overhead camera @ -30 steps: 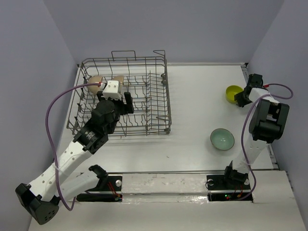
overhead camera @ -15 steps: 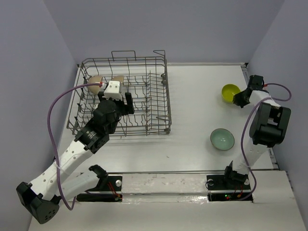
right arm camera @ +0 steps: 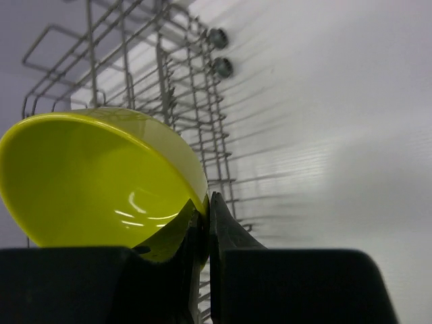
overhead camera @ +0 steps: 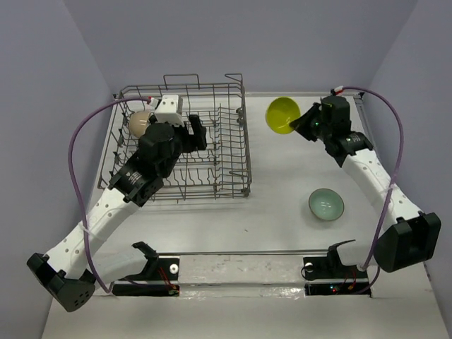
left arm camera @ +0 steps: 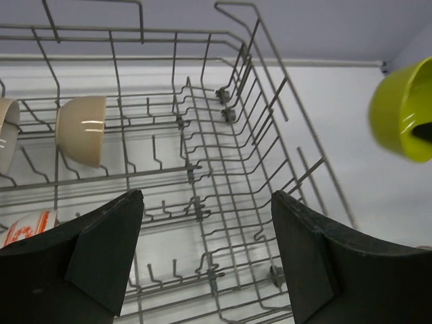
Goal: Load the bowls into the dish rack
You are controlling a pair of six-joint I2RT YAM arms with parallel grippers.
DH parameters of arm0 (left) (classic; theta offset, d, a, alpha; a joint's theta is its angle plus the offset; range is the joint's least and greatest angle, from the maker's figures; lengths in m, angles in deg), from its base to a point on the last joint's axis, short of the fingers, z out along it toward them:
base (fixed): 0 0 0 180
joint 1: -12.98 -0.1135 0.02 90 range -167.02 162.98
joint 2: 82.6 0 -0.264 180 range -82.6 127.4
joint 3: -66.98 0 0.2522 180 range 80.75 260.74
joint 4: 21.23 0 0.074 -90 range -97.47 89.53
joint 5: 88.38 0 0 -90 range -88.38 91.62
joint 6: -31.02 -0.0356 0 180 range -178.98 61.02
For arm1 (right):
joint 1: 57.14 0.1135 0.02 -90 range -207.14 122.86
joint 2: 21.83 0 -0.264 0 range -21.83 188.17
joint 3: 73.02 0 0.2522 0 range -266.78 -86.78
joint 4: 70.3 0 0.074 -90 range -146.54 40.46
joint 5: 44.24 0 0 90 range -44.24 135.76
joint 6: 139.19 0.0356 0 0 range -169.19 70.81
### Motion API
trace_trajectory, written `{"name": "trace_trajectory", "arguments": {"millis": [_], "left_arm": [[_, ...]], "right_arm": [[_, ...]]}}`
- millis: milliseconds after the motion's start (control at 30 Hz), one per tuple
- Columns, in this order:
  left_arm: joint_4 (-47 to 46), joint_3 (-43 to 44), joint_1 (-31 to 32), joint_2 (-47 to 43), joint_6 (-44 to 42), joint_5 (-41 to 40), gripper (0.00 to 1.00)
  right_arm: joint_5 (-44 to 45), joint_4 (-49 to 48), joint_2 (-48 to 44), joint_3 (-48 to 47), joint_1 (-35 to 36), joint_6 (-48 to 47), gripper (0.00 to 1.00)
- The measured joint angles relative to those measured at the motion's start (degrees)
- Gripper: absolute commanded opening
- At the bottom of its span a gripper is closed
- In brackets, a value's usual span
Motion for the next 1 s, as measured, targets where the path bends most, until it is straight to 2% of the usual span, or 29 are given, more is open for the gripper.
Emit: {"name": "trace_trajectory", "arguments": {"millis": [233,367,700,900,933,1000], "left_arm": [[4.57,13.86,0.0,7.45,5.55,3.72,0.81],[7.08,15.63,0.0,10.62,8.11,4.92,0.8],[10.62,11.96,0.0,11.15,11.06,5.01,0.68],[11.74,9.18,0.0,9.29,11.54,4.28,0.49],[11.78,9.03,0.0,9.27,11.67,4.31,0.49],[11.89,8.57,0.0,9.2,11.72,4.11,0.43]], "right_arm": [[10.29,3.91,3.76,-7.91,24.72,-1.86,0.01],[13.94,6.14,6.78,-12.39,31.01,-2.89,0.01],[18.95,10.49,11.58,-19.71,35.26,-5.07,0.01],[19.89,11.3,11.67,-21.16,35.95,-5.51,0.01],[19.98,11.43,11.74,-21.38,36.2,-5.57,0.01],[20.06,11.65,12.09,-21.99,36.76,-5.86,0.01]]}}
